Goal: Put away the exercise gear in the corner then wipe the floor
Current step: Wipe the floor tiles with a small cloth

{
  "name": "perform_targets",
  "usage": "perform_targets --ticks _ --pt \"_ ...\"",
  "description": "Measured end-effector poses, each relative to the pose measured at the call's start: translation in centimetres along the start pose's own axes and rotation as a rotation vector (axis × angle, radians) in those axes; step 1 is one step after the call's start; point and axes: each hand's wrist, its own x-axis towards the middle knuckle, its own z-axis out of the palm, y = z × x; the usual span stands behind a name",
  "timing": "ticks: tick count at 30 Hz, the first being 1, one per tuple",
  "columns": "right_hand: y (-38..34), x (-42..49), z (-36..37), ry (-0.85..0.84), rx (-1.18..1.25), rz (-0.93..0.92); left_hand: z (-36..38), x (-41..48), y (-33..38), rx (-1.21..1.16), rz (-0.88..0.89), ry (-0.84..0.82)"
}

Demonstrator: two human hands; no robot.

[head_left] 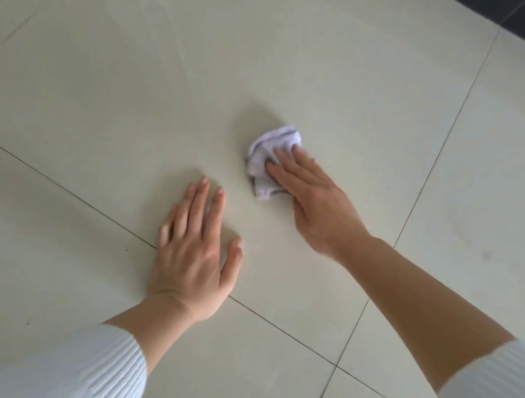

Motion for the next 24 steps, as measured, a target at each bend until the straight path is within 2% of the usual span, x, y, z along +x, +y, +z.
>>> perform_targets --ticks 1,2,4,6,7,9,17,21,24 --pt "1.1 -0.9 -0.7 -0.001 -0.020 -0.033 0.0 0.0 0.0 0.001 0.002 -0.002" --pt "2.4 -1.3 -1.9 0.066 0.006 0.037 0.0 0.0 0.0 0.002 0.003 -0.003" --pt "5.8 -0.9 -4.0 0.245 0.084 0.390 0.0 0.0 -0.1 0.007 -0.003 -0.010" --pt "8.1 1.0 -5.3 0.277 0.069 0.795 -0.1 0.1 -0.1 0.011 -0.001 -0.020" --pt "8.6 2.3 -5.4 0.280 0.004 0.917 -0.1 0.1 -0.1 0.013 0.000 -0.020" --pt "7.8 5.1 -5.3 0.292 0.002 0.978 -0.1 0.0 -0.1 0.015 -0.002 -0.022" --pt "3.8 9.9 -2.3 0.105 0.015 0.510 -0.1 0.0 -0.2 0.000 0.008 -0.013" --pt "-0.7 7.1 0.0 0.031 0.100 0.229 0.1 0.1 -0.3 -0.009 0.013 0.008" --pt "-2.6 1.6 0.9 -0.061 0.091 0.010 0.2 0.0 -0.2 -0.019 0.015 0.013"
